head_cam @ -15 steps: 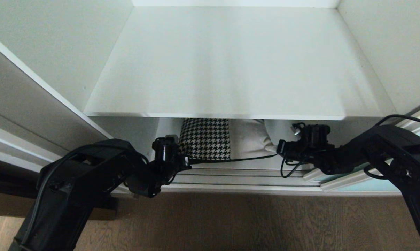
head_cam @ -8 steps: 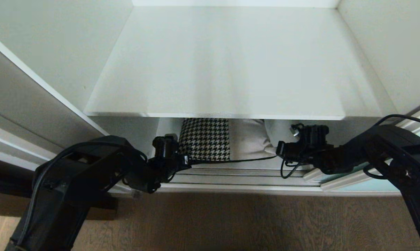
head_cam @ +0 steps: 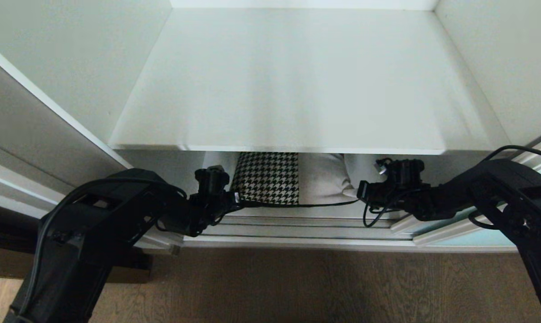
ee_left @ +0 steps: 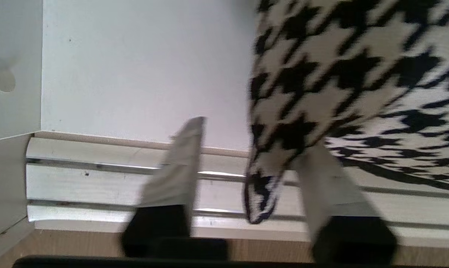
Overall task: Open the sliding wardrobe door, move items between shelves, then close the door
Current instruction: Place the pillow on the lower shelf
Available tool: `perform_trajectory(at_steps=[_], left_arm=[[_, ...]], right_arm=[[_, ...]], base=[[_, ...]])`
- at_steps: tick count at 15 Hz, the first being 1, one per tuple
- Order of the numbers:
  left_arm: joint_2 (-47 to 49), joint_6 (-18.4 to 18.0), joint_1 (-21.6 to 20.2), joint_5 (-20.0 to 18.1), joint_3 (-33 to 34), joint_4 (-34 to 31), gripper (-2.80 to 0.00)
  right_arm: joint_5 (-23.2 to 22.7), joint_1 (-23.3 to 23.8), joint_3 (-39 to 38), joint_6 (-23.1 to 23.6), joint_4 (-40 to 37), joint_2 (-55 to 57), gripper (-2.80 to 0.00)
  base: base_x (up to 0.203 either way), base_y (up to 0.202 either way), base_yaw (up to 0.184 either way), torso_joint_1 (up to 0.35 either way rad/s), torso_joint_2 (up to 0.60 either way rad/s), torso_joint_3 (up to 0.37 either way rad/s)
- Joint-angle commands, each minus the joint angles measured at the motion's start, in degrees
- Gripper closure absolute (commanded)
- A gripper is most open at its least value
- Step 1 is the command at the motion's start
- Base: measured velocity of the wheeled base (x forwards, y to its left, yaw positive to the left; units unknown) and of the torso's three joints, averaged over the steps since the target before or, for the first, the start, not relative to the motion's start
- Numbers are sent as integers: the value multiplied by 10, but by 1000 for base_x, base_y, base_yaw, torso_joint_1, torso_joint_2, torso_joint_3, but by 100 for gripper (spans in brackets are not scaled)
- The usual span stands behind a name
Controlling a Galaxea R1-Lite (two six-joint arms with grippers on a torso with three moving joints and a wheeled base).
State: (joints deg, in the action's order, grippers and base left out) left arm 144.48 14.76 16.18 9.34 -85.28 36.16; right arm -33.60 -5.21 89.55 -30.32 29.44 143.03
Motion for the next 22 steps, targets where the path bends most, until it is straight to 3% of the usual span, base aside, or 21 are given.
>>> perform_trajectory(at_steps=[1, 5, 7, 10, 12, 19, 22], left_arm=[[3, 2, -3, -1, -3, 2, -280], [-4, 3, -3, -3, 12, 7, -280], [-25, 3, -2, -11, 51, 28, -280], [-75, 1, -2, -72, 140, 70, -280], [-110, 0, 0, -93, 181, 93, -280], [-130, -5, 32, -95, 204, 104, -280], [-122, -8, 24, -140, 237, 184, -280]], right_arm=[[12, -1, -1, 3, 4, 3, -280], [24, -4, -10, 26, 7, 3, -280], [23, -5, -25, 41, 16, -4, -280], [23, -5, -65, 43, 47, -37, -280], [22, -11, -92, 43, 63, -63, -280], [26, -31, -139, 83, 19, -87, -280], [26, -33, -141, 83, 18, -79, -280]], base=[[0, 0, 0, 0, 0, 0], [0, 0, 0, 0, 0, 0], [0, 0, 0, 0, 0, 0], [0, 0, 0, 0, 0, 0], [0, 0, 0, 0, 0, 0], [0, 0, 0, 0, 0, 0], [0, 0, 0, 0, 0, 0]])
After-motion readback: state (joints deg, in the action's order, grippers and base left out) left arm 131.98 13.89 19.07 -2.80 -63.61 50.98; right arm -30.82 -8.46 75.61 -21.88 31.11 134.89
